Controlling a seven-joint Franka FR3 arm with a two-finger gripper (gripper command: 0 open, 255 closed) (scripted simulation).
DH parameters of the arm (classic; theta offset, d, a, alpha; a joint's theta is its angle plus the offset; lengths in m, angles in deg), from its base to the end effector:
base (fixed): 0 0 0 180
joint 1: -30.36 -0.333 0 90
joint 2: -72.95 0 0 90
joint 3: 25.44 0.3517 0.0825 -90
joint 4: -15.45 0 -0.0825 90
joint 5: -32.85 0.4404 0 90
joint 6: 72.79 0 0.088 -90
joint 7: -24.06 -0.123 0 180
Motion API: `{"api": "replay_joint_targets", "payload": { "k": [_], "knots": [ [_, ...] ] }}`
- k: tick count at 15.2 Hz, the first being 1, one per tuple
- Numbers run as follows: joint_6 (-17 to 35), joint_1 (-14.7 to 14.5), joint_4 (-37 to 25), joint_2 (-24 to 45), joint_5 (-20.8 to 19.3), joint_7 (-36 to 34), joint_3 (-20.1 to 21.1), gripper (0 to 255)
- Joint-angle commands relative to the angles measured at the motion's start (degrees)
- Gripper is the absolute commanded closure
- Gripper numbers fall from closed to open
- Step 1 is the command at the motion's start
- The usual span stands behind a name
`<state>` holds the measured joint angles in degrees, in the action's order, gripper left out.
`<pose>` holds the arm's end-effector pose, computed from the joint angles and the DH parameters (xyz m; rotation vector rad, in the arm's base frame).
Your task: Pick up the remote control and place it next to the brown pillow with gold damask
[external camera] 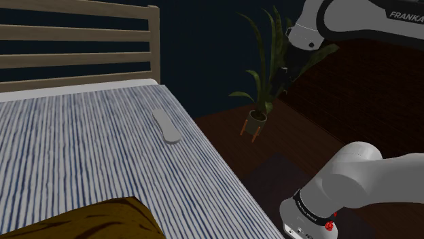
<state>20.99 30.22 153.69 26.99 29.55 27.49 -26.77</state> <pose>0.3389 -0.0155 0.5811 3.0987 0.0759 0.0380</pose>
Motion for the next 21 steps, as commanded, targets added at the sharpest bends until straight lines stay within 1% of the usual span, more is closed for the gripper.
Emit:
{"api": "replay_joint_targets", "payload": {
  "k": [1, 7, 12, 17, 21],
  "knots": [
    [0.0, 0.0, 0.0, 0.0, 0.0, 0.0, 0.0, 0],
    [7.8, -1.9, -0.3, 8.6, 3.6, -6.3, 4.8, 0],
    [13.9, -3.1, -2.6, 17.3, 5.5, -11.3, 8.7, 0],
    [19.2, -4.0, -6.8, 26.9, 6.1, -16.3, 12.2, 0],
    [22.5, -4.6, -11.5, 35.1, 5.5, -20.5, 14.7, 0]
  ]
}}
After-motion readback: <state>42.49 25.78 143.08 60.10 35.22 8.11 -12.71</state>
